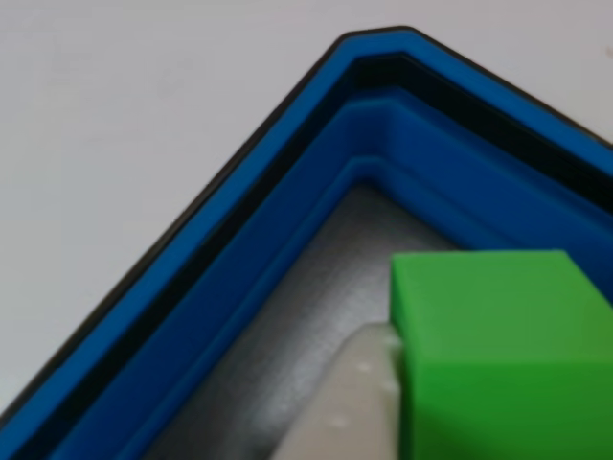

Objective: Pick up green cube and drop it in the blue box

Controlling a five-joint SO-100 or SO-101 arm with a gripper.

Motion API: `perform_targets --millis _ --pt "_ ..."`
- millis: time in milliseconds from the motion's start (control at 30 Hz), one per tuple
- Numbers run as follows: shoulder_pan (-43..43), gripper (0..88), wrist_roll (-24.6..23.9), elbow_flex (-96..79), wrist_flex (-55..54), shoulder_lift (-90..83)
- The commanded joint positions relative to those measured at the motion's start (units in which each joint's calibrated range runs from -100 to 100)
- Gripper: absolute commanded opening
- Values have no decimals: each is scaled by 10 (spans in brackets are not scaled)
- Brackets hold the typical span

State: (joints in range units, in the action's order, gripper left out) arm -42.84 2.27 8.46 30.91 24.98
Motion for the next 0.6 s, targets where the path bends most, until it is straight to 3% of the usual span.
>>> perform_targets --millis 0,333,567 --pt "-4 50 -2 41 -11 -11" --pt "-4 55 -2 40 -10 -12" --pt "-4 138 -2 40 -9 -11"
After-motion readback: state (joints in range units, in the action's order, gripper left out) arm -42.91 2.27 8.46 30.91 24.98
